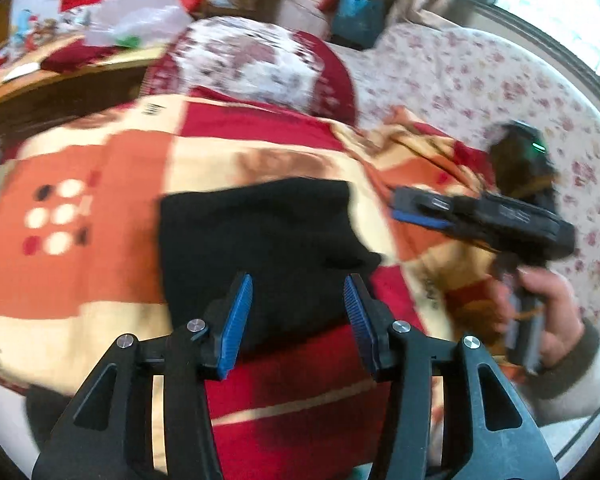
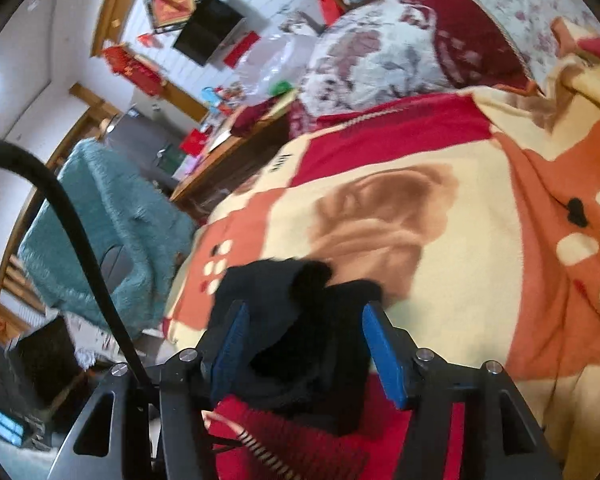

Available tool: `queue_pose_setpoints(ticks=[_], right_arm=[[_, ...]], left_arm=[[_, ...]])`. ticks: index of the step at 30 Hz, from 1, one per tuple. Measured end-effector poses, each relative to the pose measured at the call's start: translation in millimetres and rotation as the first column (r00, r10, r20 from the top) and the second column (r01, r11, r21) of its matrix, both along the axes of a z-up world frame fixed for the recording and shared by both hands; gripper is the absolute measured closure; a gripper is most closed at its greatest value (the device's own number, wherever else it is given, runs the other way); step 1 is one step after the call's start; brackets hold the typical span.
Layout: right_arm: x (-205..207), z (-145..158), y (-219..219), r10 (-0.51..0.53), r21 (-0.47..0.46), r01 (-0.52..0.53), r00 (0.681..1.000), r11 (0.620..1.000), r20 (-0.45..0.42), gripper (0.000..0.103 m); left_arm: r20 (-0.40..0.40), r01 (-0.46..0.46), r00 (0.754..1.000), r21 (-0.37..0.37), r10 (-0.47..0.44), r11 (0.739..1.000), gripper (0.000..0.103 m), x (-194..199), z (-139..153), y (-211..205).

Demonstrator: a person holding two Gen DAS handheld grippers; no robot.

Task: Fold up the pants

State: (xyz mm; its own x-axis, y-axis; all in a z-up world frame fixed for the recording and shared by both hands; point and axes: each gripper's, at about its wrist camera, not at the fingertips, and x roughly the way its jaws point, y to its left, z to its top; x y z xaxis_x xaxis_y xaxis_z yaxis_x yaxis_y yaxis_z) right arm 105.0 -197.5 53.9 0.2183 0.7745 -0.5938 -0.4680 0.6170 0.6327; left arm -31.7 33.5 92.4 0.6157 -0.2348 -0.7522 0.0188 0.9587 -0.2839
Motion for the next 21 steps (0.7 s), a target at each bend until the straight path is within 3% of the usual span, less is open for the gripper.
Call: queue_pose_setpoints(ticks=[4, 10, 14, 17, 21], right_arm=[[-19.0, 4.1, 18.0, 0.069, -0.009, -0.069, 0.997, 0.998, 0.017, 0.046], [-32.7, -14.1, 52.4, 0.155, -0.12, -0.148, 0.986, 0.982, 0.054, 0.049], [-30.7, -36.8, 68.6, 0.179, -0.253, -0.156, 0.981, 0.955, 0.073, 0.085], [-21.7, -45.2, 59.0, 0.14, -0.213, -0.127, 0.989, 0.969, 0.047, 0.092], [-26.7, -32.0, 51.0, 0.157, -0.255, -0.129, 0.983, 0.958, 0.093, 0.096]], left_arm=[[-0.011, -0.056, 0.998, 0.026, 0.056, 0.998, 0.056, 5.4, -8.3, 22.7], [-0.021, -0.076, 0.997, 0.038, 0.077, 0.996, 0.056, 31.4, -21.8, 33.5], [-0.086, -0.069, 0.994, 0.037, 0.072, 0.997, 0.056, 63.4, -46.8, 32.2], [-0.083, -0.078, 0.993, 0.048, 0.082, 0.996, 0.055, 75.1, -52.0, 26.3], [-0.065, -0.031, 0.997, 0.022, 0.032, 0.999, 0.055, 84.0, -44.8, 12.9]])
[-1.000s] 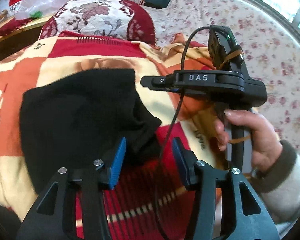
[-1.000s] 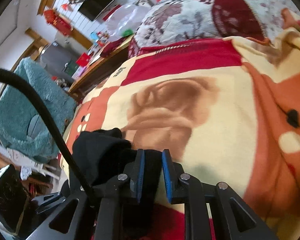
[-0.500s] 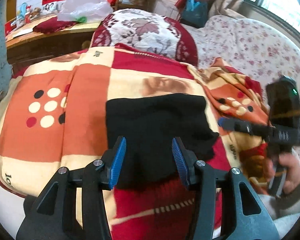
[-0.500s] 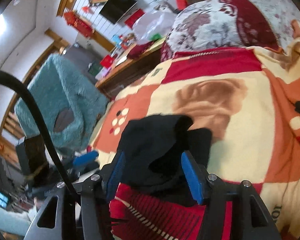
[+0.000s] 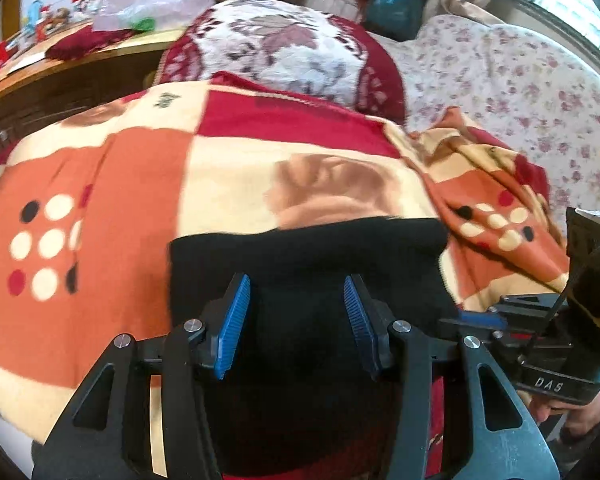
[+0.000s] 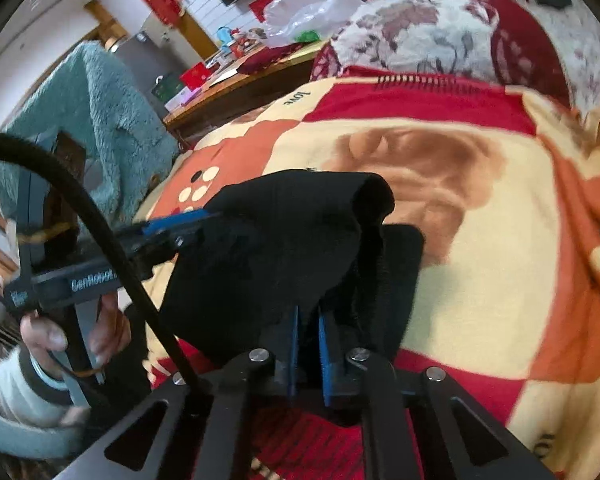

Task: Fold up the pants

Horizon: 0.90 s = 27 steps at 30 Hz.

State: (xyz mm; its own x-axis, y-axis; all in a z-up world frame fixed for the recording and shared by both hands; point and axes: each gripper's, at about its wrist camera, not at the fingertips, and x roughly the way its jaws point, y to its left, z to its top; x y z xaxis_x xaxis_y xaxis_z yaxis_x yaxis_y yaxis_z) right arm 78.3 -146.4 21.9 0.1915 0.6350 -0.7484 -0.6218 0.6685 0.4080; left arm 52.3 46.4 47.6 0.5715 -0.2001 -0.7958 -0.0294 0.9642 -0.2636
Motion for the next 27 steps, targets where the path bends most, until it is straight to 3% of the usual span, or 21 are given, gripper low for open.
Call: queue_pose_setpoints(ticks=[5, 8, 11, 14, 17, 19, 20, 21, 22, 27], right_arm=[[4.1, -1.4, -21.4, -0.057, 0.007, 0.058, 0.998, 0.998, -0.026, 0.1], [7.4, -18.0, -30.4, -0.075, -0.003, 0.075, 0.994, 0.997, -0.081, 0.1], [7.3, -17.6, -36.3, -0.103, 0.021, 0.105, 0.991, 0.994, -0.088, 0.1], [6.7, -0.6, -40.5, -0.148, 0.02, 0.149, 0.988, 0.989, -0.036, 0.097], [-2.8, 24.5, -32.8, -0.131, 0.037, 0.129, 0.99, 0.991, 0.053, 0.096], [-7.5, 39.0, -24.2, -0.12, 0.057, 0.115, 0.988, 0.992, 0.096, 0.089], [-7.8, 43.0, -19.6, -0.105, 0.074, 0.098, 0.99, 0.992, 0.093, 0.076], [-6.3, 43.2, -12.6, -0.098, 0.083, 0.091, 0.991, 0.992, 0.087, 0.056], [-5.2, 43.5, -8.7, -0.098, 0.083, 0.091, 0.992, 0.992, 0.084, 0.048], [13.3, 36.6, 13.9, -0.094, 0.006, 0.094, 0.99, 0.996, 0.106, 0.046]], left_arm=[[-0.003, 0.024, 1.0, 0.003, -0.024, 1.0, 0.055, 4.6, -7.2, -14.6], [0.007, 0.012, 1.0, 0.005, -0.012, 1.0, 0.055, 3.2, -18.5, -16.3], [0.024, 0.018, 1.0, 0.04, -0.019, 0.999, 0.055, -0.2, -17.5, -20.3], [0.023, 0.024, 0.999, 0.032, -0.025, 0.999, 0.055, -3.5, -11.8, -19.8], [0.035, 0.009, 0.999, 0.006, -0.009, 1.0, 0.055, -11.1, -1.5, -15.0], [0.045, -0.001, 0.999, -0.002, 0.001, 1.0, 0.055, -20.2, 4.8, -10.7], [0.047, -0.004, 0.999, -0.002, 0.004, 1.0, 0.055, -24.2, 6.8, -9.3], [0.048, -0.006, 0.999, -0.002, 0.006, 1.0, 0.055, -28.0, 8.3, -8.0], [0.049, -0.007, 0.999, -0.003, 0.007, 1.0, 0.055, -32.6, 9.4, -6.4], [0.029, -0.011, 1.0, -0.02, 0.012, 1.0, 0.055, -47.5, 4.9, -1.6]])
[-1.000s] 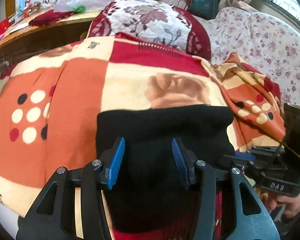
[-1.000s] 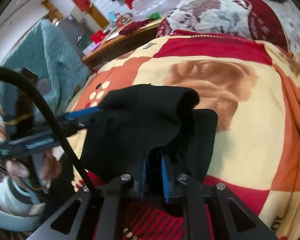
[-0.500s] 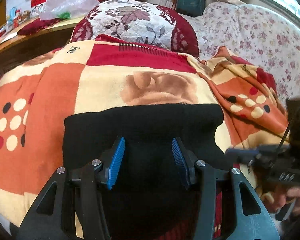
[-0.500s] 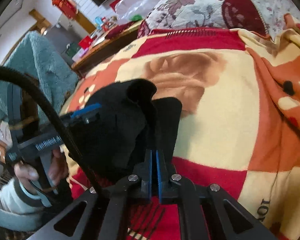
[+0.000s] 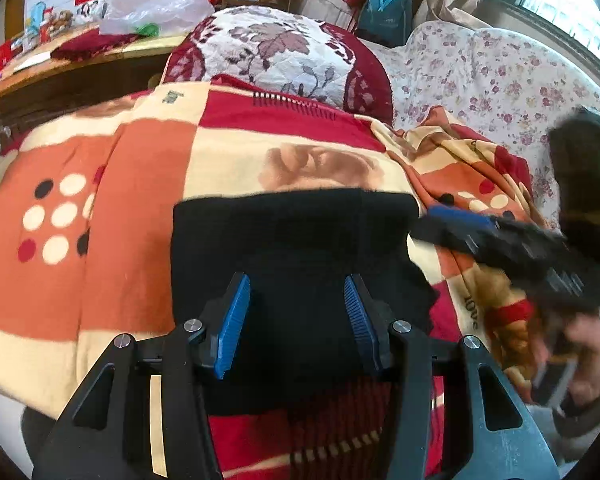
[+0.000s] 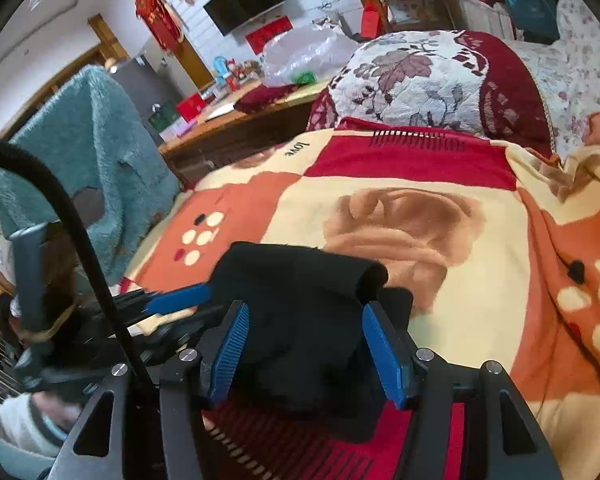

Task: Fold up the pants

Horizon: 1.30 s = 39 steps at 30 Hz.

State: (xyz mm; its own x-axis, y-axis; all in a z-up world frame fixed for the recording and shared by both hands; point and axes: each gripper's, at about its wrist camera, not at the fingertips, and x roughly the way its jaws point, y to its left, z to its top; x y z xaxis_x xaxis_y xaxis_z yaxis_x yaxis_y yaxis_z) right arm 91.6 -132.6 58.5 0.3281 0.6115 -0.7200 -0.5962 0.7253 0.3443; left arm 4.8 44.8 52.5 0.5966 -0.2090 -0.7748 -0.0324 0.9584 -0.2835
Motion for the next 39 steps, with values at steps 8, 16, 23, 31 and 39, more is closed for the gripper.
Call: queue_pose_setpoints(ticks=[8, 16, 23, 31, 39], right_arm=[[38.2, -20.6, 13.7, 0.036, -0.004, -0.037, 0.997, 0.999, -0.074, 0.086], [43.9, -37.8, 11.4, -0.02, -0.069, 0.013, 0.996, 0.997, -0.09, 0.094], [40.2, -55.5, 3.5, -0.039, -0.078, 0.03, 0.992, 0.997, -0.122, 0.095], [19.5, -26.2, -3.6, -0.059, -0.056, 0.056, 0.996, 0.997, -0.066, 0.083], [-0.9, -8.4, -11.8, -0.063, -0.005, 0.063, 0.996, 0.998, -0.058, 0.057]], left_arm=[[-0.057, -0.01, 0.998, -0.041, 0.008, 0.999, 0.055, -3.3, -23.4, -4.1], [-0.067, -0.008, 0.998, -0.057, 0.005, 0.998, 0.053, -2.0, -26.5, -4.5], [-0.073, -0.021, 0.997, -0.029, 0.018, 0.999, 0.053, 0.2, -28.4, -9.3], [-0.076, -0.027, 0.997, -0.011, 0.026, 1.0, 0.053, -1.3, -21.2, -9.0], [-0.05, -0.054, 0.997, -0.002, 0.054, 0.999, 0.053, -9.3, -4.7, -2.2]])
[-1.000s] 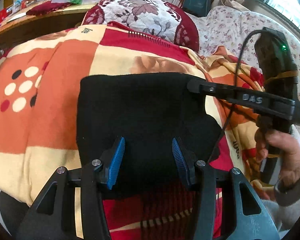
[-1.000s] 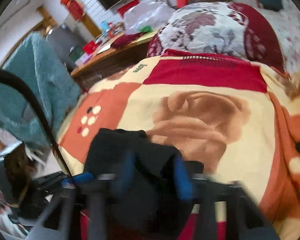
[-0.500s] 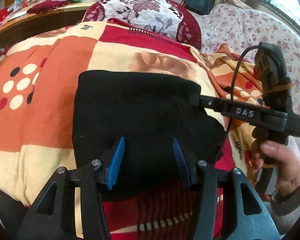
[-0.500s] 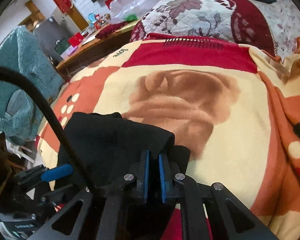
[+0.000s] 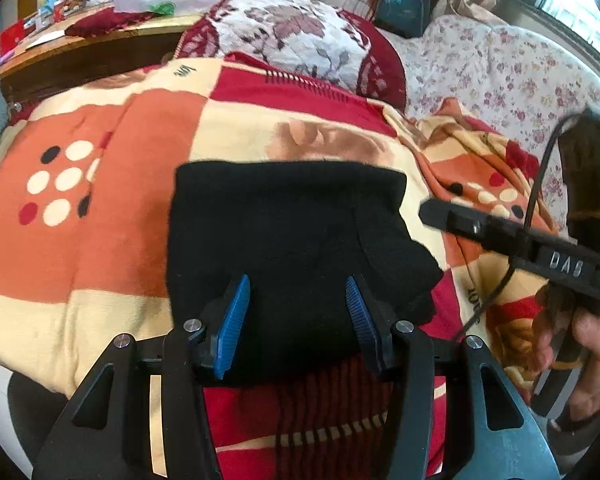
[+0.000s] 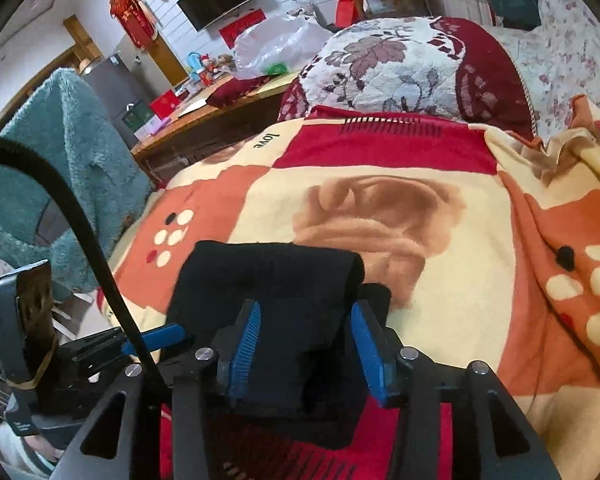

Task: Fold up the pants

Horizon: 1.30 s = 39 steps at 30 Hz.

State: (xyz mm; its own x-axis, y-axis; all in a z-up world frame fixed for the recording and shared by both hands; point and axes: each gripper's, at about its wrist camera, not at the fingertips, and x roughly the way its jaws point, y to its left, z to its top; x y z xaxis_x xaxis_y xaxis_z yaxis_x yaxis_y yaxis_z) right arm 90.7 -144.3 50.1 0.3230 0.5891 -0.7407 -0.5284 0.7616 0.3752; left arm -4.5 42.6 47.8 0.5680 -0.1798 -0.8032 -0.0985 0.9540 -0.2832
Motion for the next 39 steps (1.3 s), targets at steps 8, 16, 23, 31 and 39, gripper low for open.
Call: queue_pose_setpoints(ticks=[8, 16, 23, 31, 39], right_arm=[[-6.6, -10.0, -6.0, -0.012, 0.022, 0.013, 0.999, 1.0, -0.051, 0.052], [-0.6, -33.5, -15.6, -0.045, 0.022, 0.048, 0.992, 0.999, -0.118, 0.034], [10.6, -59.6, -16.1, -0.055, 0.061, 0.07, 0.974, 0.996, -0.221, 0.03], [16.4, -74.6, -8.2, -0.018, 0.1, 0.044, 0.968, 0.994, -0.251, 0.03], [18.7, -84.0, -15.0, -0.011, 0.172, 0.062, 0.959, 0.983, -0.282, 0.024]], left_arm=[[0.006, -0.065, 0.998, -0.026, 0.065, 0.998, 0.045, -5.9, 7.6, 22.8], [-0.037, -0.159, 0.987, -0.105, 0.156, 0.982, 0.045, -12.6, -7.3, 58.0], [-0.067, -0.179, 0.984, -0.232, 0.168, 0.956, 0.043, -9.7, -28.7, 70.6], [-0.086, -0.153, 0.987, -0.184, 0.139, 0.971, 0.04, 6.9, -44.0, 56.8], [-0.106, -0.166, 0.983, -0.204, 0.147, 0.965, 0.033, 13.9, -53.6, 57.1]])
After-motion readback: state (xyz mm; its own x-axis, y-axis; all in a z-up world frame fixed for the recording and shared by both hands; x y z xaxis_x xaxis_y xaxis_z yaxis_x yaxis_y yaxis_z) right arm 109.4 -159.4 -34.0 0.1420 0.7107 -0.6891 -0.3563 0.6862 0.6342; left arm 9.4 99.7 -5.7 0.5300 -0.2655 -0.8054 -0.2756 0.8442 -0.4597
